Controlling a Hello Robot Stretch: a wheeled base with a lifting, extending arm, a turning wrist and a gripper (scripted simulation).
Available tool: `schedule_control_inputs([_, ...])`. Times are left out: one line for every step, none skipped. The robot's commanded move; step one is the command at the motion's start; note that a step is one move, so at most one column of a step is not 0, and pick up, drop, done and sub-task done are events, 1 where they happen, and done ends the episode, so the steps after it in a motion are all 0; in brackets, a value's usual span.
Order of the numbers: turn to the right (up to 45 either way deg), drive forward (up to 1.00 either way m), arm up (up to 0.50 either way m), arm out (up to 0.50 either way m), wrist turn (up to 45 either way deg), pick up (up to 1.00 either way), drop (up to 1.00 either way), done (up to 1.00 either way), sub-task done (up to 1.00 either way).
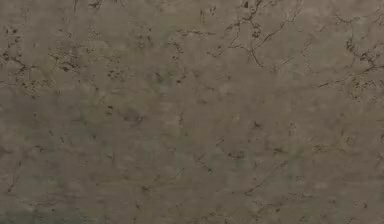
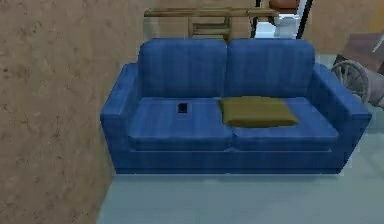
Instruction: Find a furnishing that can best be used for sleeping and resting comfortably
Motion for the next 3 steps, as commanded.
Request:
schedule_control_inputs([45.0, 0.00, 0.00, 0.00, 0.0, 0.00, 0.00, 0.00, 0.00])
schedule_control_inputs([45.0, 0.00, 0.00, 0.00, 0.0, 0.00, 0.00, 0.00, 0.00])
schedule_control_inputs([45.0, 0.00, 0.00, 0.00, 0.0, 0.00, 0.00, 0.00, 0.00])
